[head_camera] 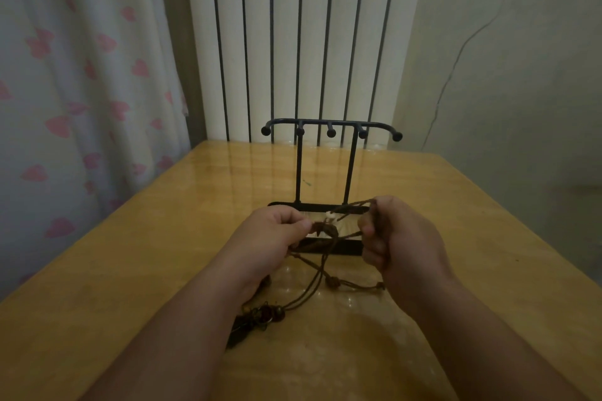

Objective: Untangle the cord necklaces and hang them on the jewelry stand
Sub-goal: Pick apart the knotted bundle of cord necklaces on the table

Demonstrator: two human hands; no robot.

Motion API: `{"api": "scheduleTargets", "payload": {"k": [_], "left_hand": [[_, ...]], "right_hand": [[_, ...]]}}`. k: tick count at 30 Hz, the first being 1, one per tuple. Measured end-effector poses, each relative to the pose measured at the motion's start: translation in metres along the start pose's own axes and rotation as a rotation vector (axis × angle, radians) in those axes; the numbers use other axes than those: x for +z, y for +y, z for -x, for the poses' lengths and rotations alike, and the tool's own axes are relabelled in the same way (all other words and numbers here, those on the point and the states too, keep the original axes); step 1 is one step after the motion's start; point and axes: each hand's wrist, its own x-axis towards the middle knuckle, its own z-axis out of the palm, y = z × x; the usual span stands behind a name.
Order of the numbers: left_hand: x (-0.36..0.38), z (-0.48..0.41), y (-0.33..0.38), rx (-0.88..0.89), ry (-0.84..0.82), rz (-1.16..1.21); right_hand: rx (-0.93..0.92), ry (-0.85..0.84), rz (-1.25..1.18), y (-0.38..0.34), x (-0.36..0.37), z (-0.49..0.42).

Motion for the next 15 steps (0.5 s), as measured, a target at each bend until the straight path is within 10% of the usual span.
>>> {"api": "scheduleTargets", "payload": {"k": [15], "left_hand": [[-0.0081,-0.0015,-0.0041,0.150,-0.145,0.337]], "right_hand": [[-0.091,0.210,0.062,-0.0033,-0.0047,0.0000]]}}
